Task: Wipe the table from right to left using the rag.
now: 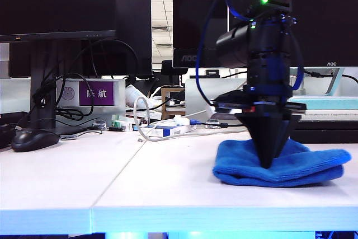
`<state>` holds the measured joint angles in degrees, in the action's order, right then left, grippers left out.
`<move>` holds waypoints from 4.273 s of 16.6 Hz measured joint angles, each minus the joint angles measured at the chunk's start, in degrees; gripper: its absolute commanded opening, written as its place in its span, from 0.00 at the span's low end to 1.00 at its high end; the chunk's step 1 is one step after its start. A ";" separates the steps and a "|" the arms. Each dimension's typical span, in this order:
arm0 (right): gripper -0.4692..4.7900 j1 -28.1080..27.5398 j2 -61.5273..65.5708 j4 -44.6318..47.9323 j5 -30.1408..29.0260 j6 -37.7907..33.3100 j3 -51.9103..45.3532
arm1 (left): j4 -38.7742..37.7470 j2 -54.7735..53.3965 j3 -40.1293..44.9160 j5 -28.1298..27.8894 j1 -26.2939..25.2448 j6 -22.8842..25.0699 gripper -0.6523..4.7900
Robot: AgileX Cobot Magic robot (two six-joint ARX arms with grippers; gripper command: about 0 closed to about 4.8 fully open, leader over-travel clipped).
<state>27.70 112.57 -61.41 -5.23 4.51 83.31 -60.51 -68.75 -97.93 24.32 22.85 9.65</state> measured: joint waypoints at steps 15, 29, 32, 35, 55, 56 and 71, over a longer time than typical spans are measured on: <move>0.08 11.04 0.39 16.57 -0.87 -3.61 -0.15 | -0.83 0.00 0.00 0.09 0.00 0.00 0.11; 0.08 15.82 9.88 14.43 -2.62 -4.90 14.01 | -9.92 0.35 -0.17 -10.12 0.00 0.00 0.11; 0.08 17.16 13.75 12.98 -3.65 -4.72 19.58 | -11.45 1.40 -0.20 -13.07 -0.04 0.02 0.11; 0.08 18.38 16.85 11.04 -3.58 -4.68 24.61 | -11.74 2.34 -0.22 -13.07 -0.02 0.02 0.11; 0.08 26.71 28.74 9.53 -1.42 -4.50 43.43 | -14.40 5.09 -0.35 -13.07 -0.02 -0.15 0.11; 0.08 27.02 28.79 10.16 -1.44 -4.50 43.41 | -14.40 5.09 -0.35 -13.07 -0.02 -0.15 0.11; 0.08 30.69 32.98 14.53 -3.54 -5.60 49.13 | -15.43 5.11 -0.35 -13.07 -0.02 -0.15 0.11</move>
<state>58.39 145.56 -46.87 -8.78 -1.08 132.44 -75.94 -63.64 -98.28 11.25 22.83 9.50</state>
